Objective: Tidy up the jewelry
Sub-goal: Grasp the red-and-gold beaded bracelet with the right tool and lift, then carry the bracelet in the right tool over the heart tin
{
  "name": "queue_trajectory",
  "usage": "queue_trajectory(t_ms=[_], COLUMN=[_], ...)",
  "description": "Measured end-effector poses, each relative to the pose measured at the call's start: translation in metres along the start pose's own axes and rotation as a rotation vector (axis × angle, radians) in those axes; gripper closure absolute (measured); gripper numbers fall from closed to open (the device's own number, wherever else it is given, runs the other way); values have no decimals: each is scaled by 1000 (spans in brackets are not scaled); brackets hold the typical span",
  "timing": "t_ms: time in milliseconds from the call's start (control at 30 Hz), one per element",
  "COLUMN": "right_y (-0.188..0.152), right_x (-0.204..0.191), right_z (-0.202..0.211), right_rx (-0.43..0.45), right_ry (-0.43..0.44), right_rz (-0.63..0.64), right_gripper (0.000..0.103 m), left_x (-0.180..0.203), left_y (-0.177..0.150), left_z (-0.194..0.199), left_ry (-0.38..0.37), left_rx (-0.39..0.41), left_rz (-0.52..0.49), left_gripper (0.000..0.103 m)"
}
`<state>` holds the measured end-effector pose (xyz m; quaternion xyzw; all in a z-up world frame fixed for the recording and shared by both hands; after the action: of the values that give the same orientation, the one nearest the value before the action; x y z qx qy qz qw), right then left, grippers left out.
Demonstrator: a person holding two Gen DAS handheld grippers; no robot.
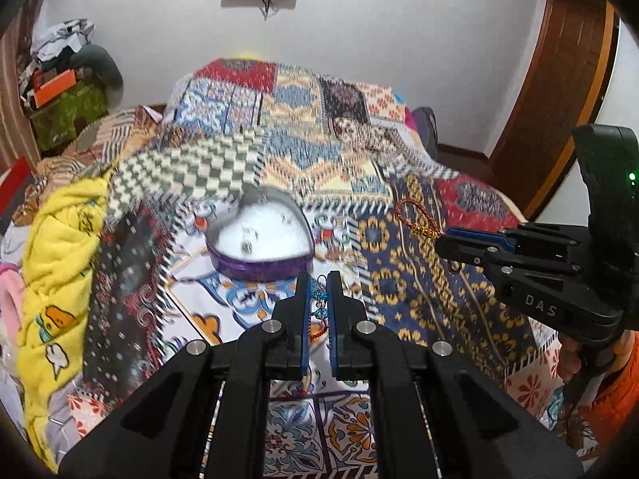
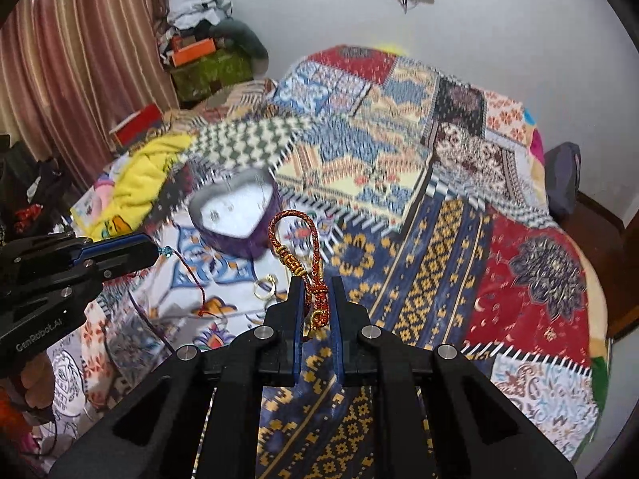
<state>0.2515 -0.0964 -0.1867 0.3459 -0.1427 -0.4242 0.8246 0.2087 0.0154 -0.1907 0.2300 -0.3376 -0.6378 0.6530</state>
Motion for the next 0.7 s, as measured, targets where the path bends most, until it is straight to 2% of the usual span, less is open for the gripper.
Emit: queue_trajectory(t_ms=[400,700], right_y=[37,57], right_x=[-19,-32], right_z=[10,-3], right_rx=[95,117], right_ry=[36,71], right_rz=[18,22], right_gripper=[93,93], left_x=[-17,-32], left_y=[46,63], left_z=[19,9], left_ry=[33,43], left_rx=[117,145], left_rz=[-6,0], left_gripper=[97,97])
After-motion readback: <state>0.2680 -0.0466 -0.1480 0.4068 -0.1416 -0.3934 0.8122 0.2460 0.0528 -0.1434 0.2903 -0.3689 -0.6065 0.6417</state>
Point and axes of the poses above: each gripper's, at about its wrist camera, not at the fingertips, and z roughly against the way its jaws point, x to its right, y to its top, the point moved 8 cm from there along -z, roughly the way its jaws point, and after that the axes turned 2 degrees about x, right-handed, at the moved point
